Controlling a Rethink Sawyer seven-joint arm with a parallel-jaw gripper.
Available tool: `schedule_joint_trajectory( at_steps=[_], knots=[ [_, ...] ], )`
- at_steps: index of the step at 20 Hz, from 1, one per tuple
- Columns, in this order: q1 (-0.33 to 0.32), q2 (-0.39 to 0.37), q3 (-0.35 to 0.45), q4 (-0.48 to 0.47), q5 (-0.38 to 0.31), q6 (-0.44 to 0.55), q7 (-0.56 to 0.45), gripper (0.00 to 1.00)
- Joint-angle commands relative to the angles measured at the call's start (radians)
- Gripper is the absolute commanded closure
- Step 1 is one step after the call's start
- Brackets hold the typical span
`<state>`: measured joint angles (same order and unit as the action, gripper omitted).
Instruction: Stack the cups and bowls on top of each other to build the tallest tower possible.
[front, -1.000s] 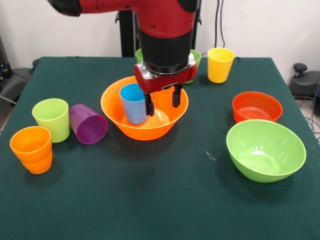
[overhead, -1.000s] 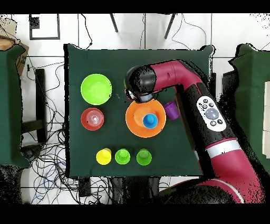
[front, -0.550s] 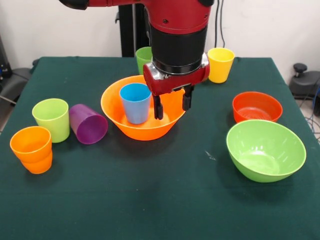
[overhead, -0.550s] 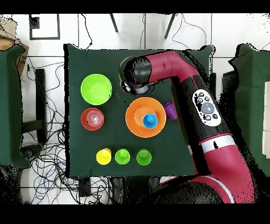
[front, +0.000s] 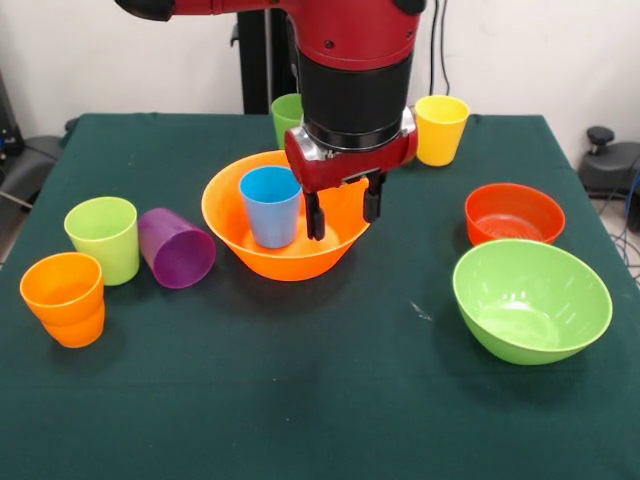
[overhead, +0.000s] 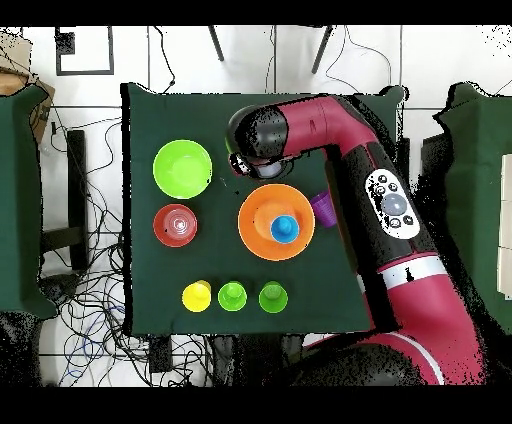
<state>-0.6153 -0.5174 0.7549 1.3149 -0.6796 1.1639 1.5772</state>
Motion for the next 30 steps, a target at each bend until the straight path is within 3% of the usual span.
schedule_joint_trajectory(
  at_steps=[1,6,12,19,22,26,30],
  knots=[
    [0.0,0.044,-0.048,0.008,-0.085,-0.067,-0.201,0.0],
    [0.019,0.028,-0.068,0.008,-0.108,-0.036,-0.186,0.0],
    [0.065,0.035,-0.069,-0.021,-0.048,0.012,-0.079,0.0],
    [0.087,0.057,-0.082,-0.025,-0.044,-0.015,-0.036,0.0],
    [0.097,0.093,-0.081,-0.051,0.007,-0.004,0.019,0.0],
    [0.127,0.109,-0.096,-0.069,0.014,-0.026,0.064,0.0],
    [0.129,0.102,-0.101,-0.035,0.021,-0.067,0.077,0.0]
  ],
)
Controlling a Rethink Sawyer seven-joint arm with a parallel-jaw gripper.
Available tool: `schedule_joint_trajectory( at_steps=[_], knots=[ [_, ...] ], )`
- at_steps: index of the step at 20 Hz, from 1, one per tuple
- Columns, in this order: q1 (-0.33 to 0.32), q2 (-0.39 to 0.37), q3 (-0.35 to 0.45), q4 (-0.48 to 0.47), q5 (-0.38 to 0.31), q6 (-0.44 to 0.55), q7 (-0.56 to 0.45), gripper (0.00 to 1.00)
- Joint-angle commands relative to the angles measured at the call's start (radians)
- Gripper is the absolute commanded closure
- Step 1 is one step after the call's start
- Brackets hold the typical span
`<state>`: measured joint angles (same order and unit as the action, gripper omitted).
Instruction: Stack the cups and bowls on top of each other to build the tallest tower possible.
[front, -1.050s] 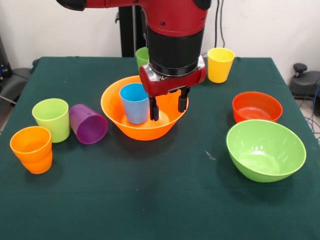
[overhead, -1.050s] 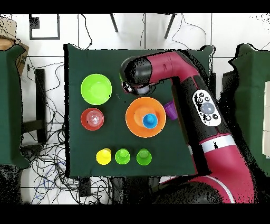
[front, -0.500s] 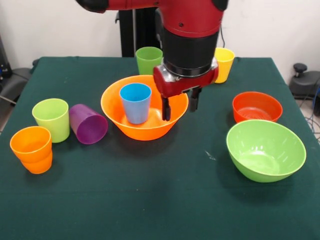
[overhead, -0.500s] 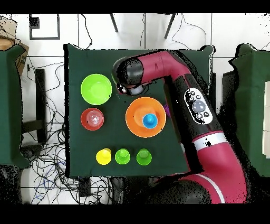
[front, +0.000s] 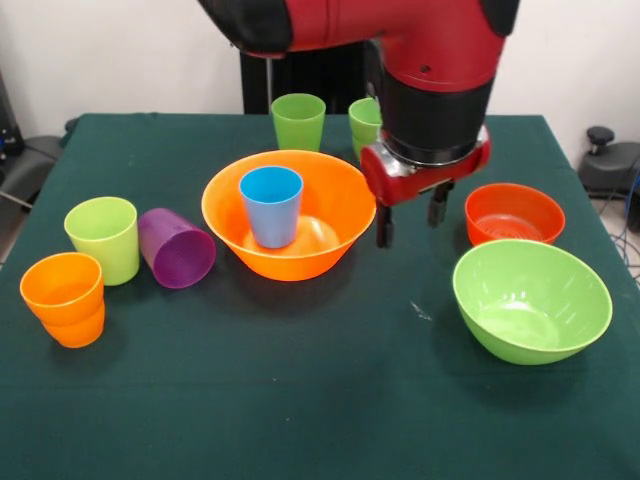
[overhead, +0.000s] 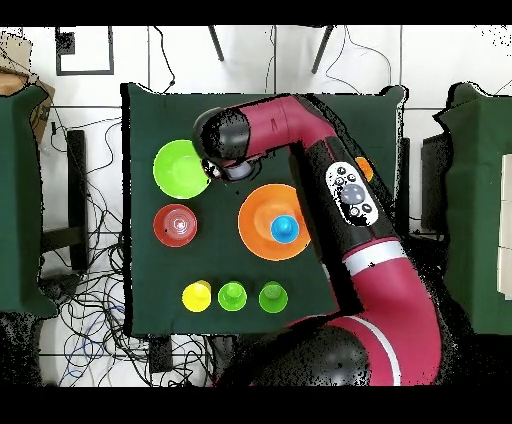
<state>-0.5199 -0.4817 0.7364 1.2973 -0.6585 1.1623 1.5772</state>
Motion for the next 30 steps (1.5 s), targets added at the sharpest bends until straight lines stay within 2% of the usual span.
schedule_joint_trajectory(
  at_steps=[1,6,9,13,21,25,30],
  knots=[
    [0.032,0.065,-0.084,-0.011,0.0,-0.075,0.079,0.0],
    [0.043,0.055,-0.098,0.023,0.014,-0.104,0.131,0.0],
    [0.051,0.053,-0.126,0.042,0.053,-0.166,0.263,0.0],
    [0.075,0.039,-0.17,0.04,0.07,-0.207,0.331,0.0],
    [0.108,-0.008,-0.251,0.09,0.101,-0.353,0.504,0.0],
    [0.12,-0.015,-0.286,0.096,0.099,-0.377,0.532,0.0],
    [0.109,-0.017,-0.289,0.103,0.09,-0.351,0.446,0.0]
  ],
)
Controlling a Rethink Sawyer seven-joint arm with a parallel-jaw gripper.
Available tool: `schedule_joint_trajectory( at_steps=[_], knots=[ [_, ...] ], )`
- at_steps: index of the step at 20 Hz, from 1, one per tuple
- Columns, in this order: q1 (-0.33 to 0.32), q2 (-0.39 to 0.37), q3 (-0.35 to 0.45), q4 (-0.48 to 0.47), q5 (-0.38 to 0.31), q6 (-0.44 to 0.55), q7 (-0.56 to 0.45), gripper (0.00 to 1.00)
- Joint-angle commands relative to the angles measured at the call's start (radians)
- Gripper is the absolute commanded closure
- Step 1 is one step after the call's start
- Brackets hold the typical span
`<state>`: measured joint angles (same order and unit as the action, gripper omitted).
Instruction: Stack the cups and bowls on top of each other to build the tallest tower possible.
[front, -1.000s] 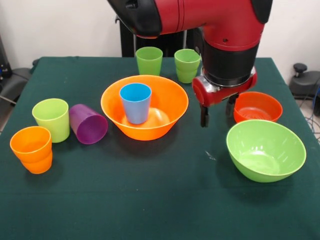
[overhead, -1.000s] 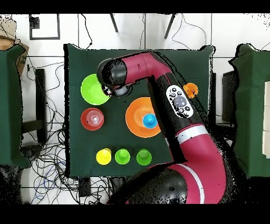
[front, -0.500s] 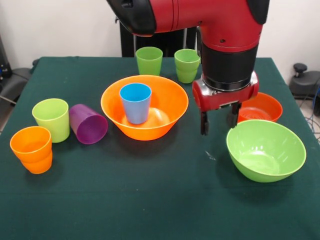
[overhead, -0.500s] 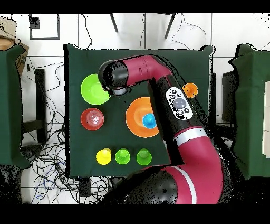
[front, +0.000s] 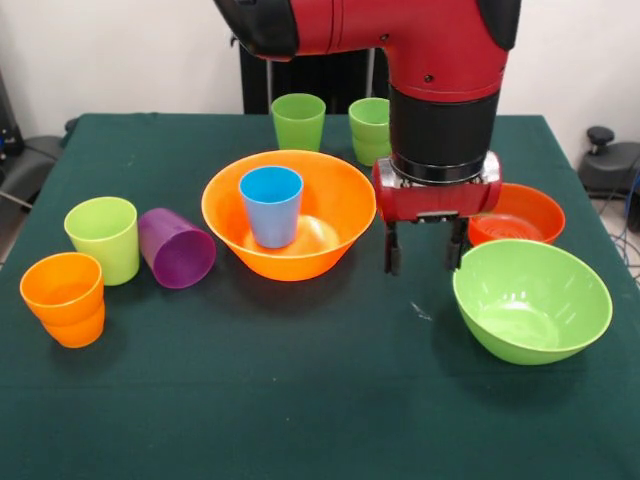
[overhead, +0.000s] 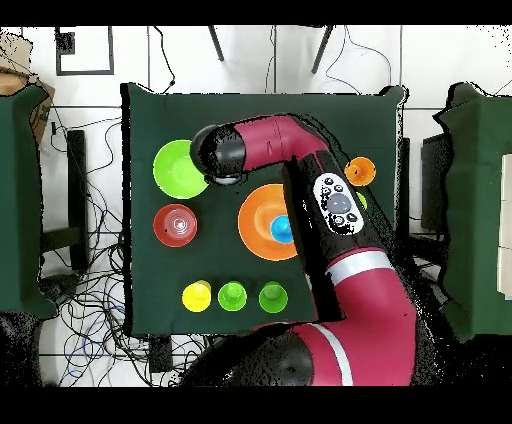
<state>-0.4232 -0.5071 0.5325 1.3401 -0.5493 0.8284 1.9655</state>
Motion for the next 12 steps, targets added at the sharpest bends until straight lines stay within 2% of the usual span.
schedule_joint_trajectory(
  at_steps=[1,6,12],
  knots=[
    [0.011,0.017,-0.082,0.058,-0.022,-0.008,0.039,0.0],
    [0.033,0.042,-0.101,0.023,-0.085,0.091,-0.107,0.0],
    [0.021,0.048,-0.077,0.038,-0.038,0.114,-0.136,0.0]
  ],
)
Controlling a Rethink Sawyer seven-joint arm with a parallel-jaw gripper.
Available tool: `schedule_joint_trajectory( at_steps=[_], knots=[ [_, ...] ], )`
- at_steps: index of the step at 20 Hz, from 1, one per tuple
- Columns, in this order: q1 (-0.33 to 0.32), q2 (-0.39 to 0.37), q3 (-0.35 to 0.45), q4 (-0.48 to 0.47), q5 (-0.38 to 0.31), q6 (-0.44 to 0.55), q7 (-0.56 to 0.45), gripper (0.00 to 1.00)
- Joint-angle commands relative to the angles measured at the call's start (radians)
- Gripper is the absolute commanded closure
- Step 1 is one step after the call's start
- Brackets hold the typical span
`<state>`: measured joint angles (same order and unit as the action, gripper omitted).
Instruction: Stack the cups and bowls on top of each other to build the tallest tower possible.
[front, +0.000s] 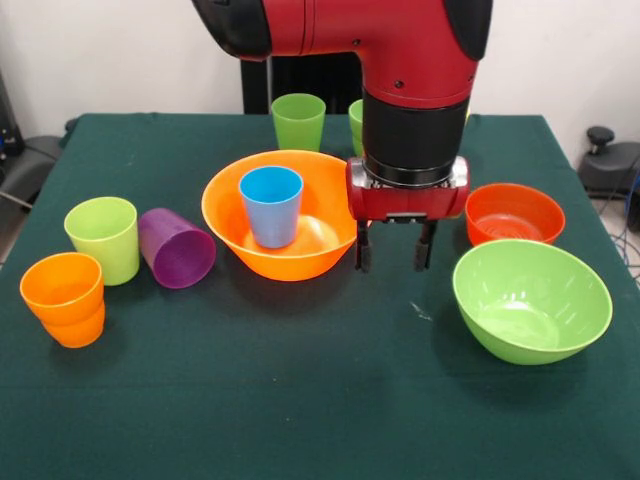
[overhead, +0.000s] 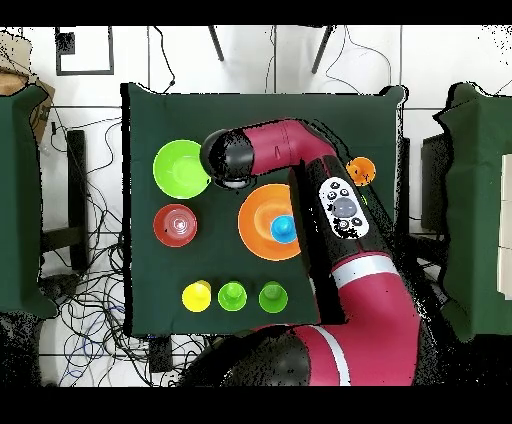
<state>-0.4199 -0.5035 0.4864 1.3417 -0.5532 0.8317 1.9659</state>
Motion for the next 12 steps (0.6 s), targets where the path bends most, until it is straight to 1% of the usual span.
schedule_joint_trajectory(
  at_steps=[1,8,12],
  knots=[
    [0.015,0.047,-0.025,0.04,-0.024,0.115,-0.133,0.0],
    [0.0,0.062,0.005,0.053,0.018,0.134,-0.143,0.0],
    [-0.009,0.069,0.035,0.081,0.064,0.127,-0.131,0.0]
  ],
)
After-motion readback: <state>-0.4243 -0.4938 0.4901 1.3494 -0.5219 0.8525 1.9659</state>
